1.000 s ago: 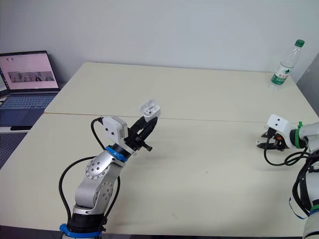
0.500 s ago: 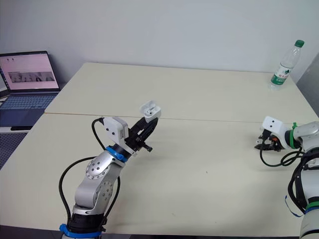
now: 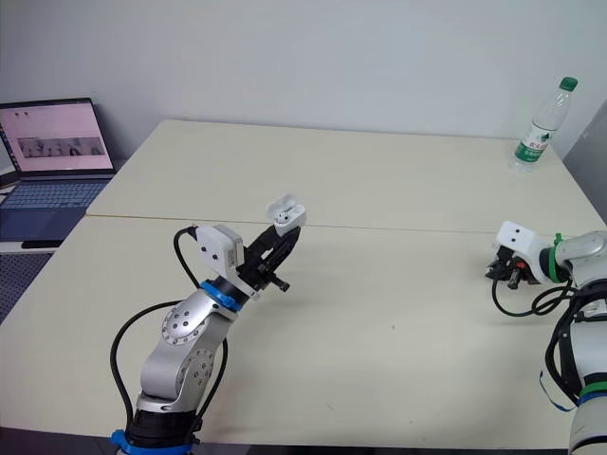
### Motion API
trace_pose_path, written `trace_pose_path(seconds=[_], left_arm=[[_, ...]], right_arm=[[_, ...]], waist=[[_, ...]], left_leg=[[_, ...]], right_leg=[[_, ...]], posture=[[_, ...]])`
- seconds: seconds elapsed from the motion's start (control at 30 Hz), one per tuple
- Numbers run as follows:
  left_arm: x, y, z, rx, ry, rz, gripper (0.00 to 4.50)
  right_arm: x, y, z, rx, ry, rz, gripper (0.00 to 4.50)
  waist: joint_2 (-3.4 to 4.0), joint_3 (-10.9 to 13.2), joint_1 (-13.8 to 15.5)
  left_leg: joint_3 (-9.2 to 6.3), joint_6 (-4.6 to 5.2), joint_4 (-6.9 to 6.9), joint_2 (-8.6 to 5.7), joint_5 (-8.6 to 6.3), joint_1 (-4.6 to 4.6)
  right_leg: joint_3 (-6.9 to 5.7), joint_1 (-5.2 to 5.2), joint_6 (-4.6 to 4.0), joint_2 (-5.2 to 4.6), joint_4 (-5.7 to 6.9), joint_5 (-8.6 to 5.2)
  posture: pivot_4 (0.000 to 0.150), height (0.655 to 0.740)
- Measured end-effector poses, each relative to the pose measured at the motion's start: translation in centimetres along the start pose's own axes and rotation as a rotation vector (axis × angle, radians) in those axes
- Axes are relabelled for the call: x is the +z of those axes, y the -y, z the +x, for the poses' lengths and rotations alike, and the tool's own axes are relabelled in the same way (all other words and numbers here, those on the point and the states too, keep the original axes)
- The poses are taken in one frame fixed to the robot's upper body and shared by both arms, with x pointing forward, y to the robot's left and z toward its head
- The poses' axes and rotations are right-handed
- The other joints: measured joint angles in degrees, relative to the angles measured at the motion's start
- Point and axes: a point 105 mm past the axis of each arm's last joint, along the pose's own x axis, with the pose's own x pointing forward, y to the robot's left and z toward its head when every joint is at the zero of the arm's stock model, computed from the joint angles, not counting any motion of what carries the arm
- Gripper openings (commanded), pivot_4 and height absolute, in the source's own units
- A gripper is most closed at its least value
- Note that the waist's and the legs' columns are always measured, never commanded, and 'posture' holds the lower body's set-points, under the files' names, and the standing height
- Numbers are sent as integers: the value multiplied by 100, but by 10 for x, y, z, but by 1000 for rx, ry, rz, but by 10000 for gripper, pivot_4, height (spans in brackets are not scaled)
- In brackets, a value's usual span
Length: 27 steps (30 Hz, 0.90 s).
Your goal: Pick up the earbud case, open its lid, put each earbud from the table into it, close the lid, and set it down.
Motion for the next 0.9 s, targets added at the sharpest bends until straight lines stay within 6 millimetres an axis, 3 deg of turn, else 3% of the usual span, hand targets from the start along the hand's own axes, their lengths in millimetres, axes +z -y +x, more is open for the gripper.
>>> trace_pose_path(seconds=[0.2, 0.37, 0.57, 0.73, 0.9], left_arm=[[1, 2, 0, -4, 4, -1, 7388], [1, 5, -3, 5, 7, -7, 7388], [-4, 11, -1, 1, 10, -39, 7388], [-4, 15, 0, -8, 22, -44, 7388], [-4, 15, 0, -6, 23, -43, 7388]], right_arm=[[1, -14, -2, 105, 62, 72, 3433], [-39, -44, -35, 165, -76, -7, 3433], [-72, -71, -64, 171, -259, -3, 3433], [-90, -78, -72, 126, -302, 30, 3433], [-94, -75, -71, 98, -305, 49, 3433]], waist=[[1, 0, 10], [36, -21, 193], [39, -23, 154], [39, -24, 135], [30, -21, 118]], left_leg=[[-4, 0, -1, 0, 0, -2], [-26, 1, -2, -11, -2, -18], [-18, 2, 21, -7, -2, -7], [-26, 9, 43, 1, 2, 36], [-16, 10, 48, -2, 0, 70]], right_leg=[[-2, 0, 0, 0, -1, 0], [-13, 1, 0, -7, -9, -1], [-6, 11, 5, 0, 1, 1], [-6, 65, 8, 24, -3, -2], [4, 100, 22, 40, -12, -4]], posture=[[1500, 7400], [1500, 7400], [1500, 7400], [1500, 7400], [1500, 7400]])
